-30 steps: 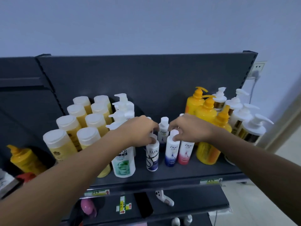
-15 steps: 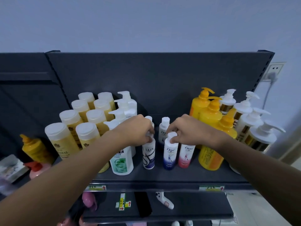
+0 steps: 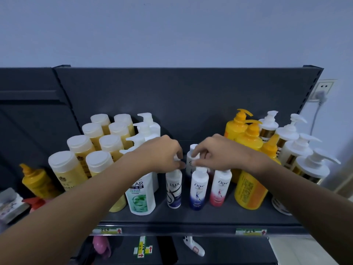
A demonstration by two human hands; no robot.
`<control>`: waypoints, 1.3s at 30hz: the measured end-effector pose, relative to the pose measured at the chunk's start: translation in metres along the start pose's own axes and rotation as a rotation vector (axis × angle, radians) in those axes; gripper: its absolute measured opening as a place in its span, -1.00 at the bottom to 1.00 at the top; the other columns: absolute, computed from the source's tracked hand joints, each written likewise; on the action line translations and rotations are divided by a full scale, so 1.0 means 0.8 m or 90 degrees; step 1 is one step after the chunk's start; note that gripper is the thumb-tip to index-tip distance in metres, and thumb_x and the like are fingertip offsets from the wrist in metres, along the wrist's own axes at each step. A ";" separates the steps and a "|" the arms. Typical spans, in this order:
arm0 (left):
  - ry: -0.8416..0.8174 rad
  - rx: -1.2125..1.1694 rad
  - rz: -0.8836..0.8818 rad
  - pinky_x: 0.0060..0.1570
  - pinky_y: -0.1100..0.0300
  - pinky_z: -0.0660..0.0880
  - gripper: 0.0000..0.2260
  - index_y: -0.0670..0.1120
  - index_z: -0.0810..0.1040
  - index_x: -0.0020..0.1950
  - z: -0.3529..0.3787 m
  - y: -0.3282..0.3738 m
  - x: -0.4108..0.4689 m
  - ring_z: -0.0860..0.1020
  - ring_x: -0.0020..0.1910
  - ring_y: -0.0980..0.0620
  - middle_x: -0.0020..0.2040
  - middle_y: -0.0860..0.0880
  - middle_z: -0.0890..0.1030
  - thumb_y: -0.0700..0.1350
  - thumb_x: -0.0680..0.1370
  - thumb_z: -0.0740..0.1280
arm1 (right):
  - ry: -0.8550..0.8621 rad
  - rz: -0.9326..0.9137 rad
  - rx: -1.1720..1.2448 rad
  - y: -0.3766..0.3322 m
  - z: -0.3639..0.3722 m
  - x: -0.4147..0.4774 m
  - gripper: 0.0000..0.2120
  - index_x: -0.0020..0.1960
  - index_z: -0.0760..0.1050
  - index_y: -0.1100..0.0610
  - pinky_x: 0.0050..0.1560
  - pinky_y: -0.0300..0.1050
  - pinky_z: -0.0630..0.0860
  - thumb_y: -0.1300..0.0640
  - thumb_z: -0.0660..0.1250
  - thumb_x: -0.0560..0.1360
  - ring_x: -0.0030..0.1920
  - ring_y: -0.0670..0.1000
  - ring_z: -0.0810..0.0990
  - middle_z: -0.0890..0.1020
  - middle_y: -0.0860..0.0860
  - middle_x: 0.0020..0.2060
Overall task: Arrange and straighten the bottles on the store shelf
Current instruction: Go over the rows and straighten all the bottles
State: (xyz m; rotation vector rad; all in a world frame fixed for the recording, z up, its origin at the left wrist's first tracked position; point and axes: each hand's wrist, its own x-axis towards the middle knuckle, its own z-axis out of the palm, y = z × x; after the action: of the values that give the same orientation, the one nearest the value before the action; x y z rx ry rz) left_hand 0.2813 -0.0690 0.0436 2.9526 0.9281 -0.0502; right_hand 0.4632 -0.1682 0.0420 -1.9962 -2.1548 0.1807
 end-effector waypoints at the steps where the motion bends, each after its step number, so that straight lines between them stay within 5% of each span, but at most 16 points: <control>1: 0.031 -0.003 -0.009 -0.03 0.01 0.63 -0.70 0.12 0.66 0.19 -0.003 -0.002 0.007 0.64 -0.02 -0.03 0.01 0.02 0.66 0.20 0.54 0.35 | 0.035 0.006 -0.008 0.005 -0.004 0.008 -0.74 0.12 0.69 -0.01 -0.05 -0.12 0.62 -0.12 0.41 0.54 -0.14 -0.13 0.69 0.74 -0.10 -0.19; 5: 0.118 0.026 -0.010 -0.09 -0.01 0.62 -0.77 0.03 0.64 0.15 -0.008 -0.013 0.038 0.62 -0.02 -0.07 -0.04 0.01 0.62 0.07 0.54 0.37 | 0.082 0.020 -0.075 0.023 -0.007 0.040 -0.68 0.26 0.62 0.00 -0.03 -0.08 0.58 -0.04 0.42 0.54 0.02 0.01 0.66 0.71 -0.05 0.01; 12: 0.027 0.035 -0.024 -0.25 0.13 0.51 -0.65 0.01 0.63 0.25 0.012 -0.018 0.066 0.61 -0.01 -0.10 0.04 -0.07 0.62 -0.02 0.47 0.49 | 0.001 0.035 -0.063 0.035 0.031 0.061 -0.72 0.17 0.63 0.02 -0.03 -0.02 0.59 0.06 0.49 0.47 0.09 0.07 0.63 0.70 0.00 0.03; 20: 0.040 -0.006 -0.029 -0.08 0.01 0.66 -0.74 -0.01 0.71 0.15 0.015 -0.025 0.075 0.64 0.00 -0.06 0.05 -0.03 0.68 -0.13 0.47 0.45 | 0.008 0.034 -0.073 0.047 0.029 0.060 -0.63 0.30 0.62 0.08 0.15 -0.03 0.58 0.08 0.48 0.51 0.26 0.05 0.58 0.68 0.01 0.21; 39: 0.083 0.025 -0.019 -0.21 0.09 0.55 -0.76 0.01 0.64 0.16 -0.001 0.014 0.082 0.62 -0.06 -0.10 -0.04 -0.01 0.63 0.05 0.54 0.38 | 0.005 0.056 -0.106 0.040 -0.028 0.014 -0.60 0.26 0.64 0.06 0.00 -0.07 0.62 -0.08 0.50 0.49 0.01 -0.02 0.65 0.71 -0.03 -0.01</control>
State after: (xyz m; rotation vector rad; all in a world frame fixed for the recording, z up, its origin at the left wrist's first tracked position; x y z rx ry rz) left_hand 0.3418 -0.0408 0.0421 3.0086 0.9987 0.1264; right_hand 0.4987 -0.1557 0.0577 -2.1799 -2.1424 0.0056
